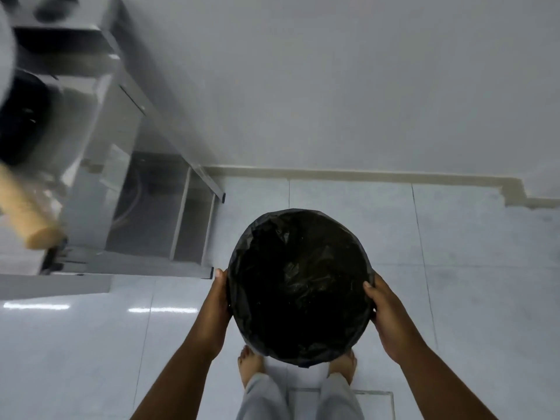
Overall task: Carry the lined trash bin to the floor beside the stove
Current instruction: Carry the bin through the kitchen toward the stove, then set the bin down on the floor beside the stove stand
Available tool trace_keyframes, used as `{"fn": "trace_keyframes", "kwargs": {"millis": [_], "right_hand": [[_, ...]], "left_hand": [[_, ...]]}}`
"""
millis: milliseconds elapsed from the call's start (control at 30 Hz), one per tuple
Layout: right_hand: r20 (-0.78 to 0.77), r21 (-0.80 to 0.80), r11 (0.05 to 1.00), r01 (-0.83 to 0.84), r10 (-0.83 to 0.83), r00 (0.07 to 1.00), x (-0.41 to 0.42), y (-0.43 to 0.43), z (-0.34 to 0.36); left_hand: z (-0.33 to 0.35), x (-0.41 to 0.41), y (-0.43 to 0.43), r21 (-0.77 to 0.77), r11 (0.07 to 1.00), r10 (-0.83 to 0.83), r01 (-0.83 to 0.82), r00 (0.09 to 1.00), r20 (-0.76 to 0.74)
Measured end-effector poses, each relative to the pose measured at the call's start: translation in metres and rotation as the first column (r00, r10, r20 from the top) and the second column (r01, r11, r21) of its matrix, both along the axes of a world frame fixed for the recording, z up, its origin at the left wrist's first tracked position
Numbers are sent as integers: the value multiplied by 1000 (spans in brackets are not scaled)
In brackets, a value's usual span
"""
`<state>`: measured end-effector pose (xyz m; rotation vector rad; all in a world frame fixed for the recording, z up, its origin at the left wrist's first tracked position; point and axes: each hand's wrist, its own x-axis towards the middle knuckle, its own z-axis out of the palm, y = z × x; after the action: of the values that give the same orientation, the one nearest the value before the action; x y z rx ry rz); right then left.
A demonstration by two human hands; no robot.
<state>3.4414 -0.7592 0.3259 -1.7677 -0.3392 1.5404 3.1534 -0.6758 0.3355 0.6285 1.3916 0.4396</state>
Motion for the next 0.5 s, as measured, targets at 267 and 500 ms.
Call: {"fn": "trace_keyframes", "kwargs": {"millis": [267, 500], "right_hand": [[-24, -102, 995, -5, 2, 1000, -10, 7, -186], [-27, -137, 989, -49, 46, 999, -13, 11, -275]], "left_hand": [[-173, -11, 21, -135, 990, -42, 38, 999, -21], [-257, -14, 33, -174, 977, -124, 124, 992, 8]]}}
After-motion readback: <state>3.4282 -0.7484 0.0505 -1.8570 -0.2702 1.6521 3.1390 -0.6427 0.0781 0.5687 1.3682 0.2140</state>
